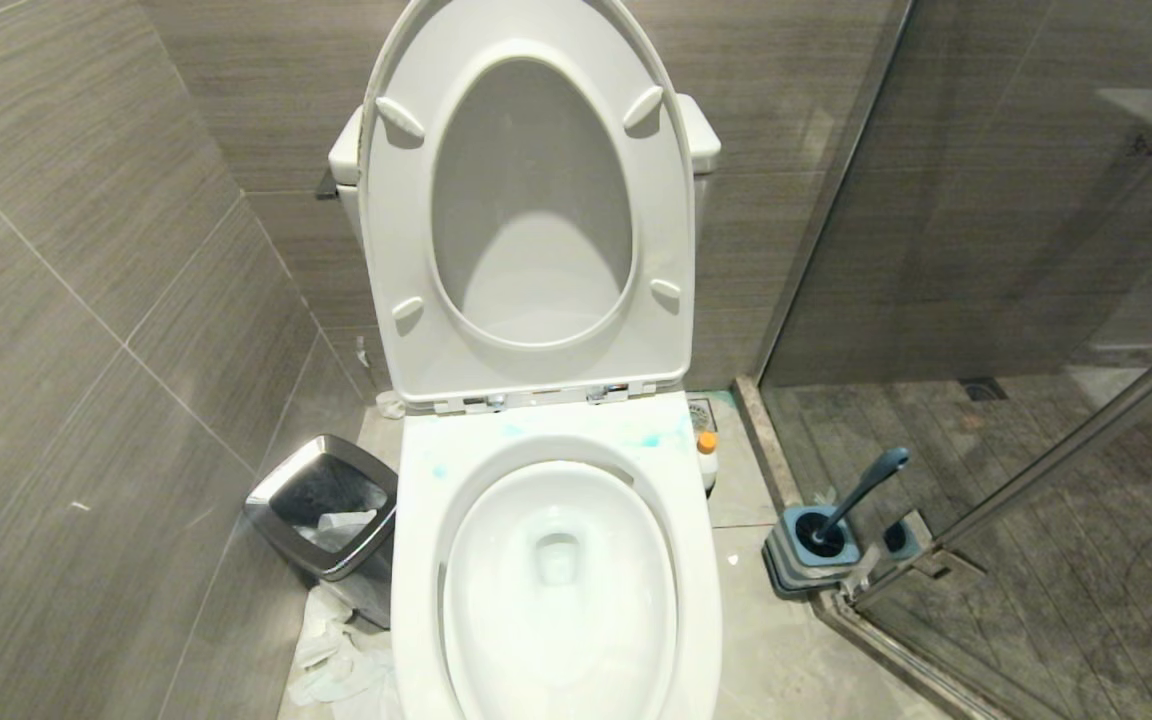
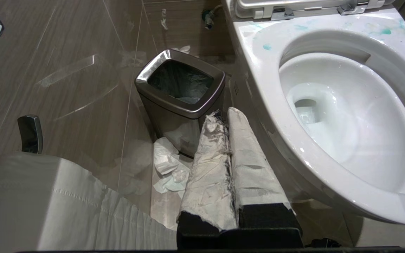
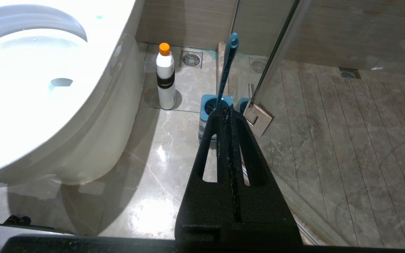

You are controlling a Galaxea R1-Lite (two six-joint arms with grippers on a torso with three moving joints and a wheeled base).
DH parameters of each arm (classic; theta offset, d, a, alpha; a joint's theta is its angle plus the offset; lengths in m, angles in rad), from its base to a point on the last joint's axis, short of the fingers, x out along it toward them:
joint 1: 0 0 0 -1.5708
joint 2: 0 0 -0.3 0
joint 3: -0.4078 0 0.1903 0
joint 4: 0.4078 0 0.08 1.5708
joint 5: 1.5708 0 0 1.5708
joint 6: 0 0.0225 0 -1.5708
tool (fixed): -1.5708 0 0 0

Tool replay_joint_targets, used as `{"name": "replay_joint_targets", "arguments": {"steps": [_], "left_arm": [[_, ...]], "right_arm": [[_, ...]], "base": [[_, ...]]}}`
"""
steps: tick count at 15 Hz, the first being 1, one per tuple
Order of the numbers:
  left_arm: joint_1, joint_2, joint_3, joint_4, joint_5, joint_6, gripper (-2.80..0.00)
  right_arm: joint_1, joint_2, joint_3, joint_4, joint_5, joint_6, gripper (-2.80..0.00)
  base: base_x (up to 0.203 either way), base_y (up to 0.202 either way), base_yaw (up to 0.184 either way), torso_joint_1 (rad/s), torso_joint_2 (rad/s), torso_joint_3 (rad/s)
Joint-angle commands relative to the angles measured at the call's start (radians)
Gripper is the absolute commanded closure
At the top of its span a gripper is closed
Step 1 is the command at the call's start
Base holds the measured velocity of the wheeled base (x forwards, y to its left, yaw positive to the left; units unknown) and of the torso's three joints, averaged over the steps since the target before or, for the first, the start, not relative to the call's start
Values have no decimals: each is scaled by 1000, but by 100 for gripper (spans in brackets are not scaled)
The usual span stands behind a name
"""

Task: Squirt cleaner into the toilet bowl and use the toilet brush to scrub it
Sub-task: Pour in the cleaning agent

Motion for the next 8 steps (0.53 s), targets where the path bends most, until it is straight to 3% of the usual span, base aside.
{"name": "replay_joint_targets", "arguments": {"steps": [1, 8], "left_arm": [[1, 1, 0, 0, 1, -1, 0], [1, 1, 0, 1, 1, 0, 0]], "right_arm": [[0, 1, 0, 0, 1, -1, 0], [0, 1, 0, 0, 1, -1, 0]], "base": [[0, 0, 0, 0, 0, 0], [0, 0, 0, 0, 0, 0]]}}
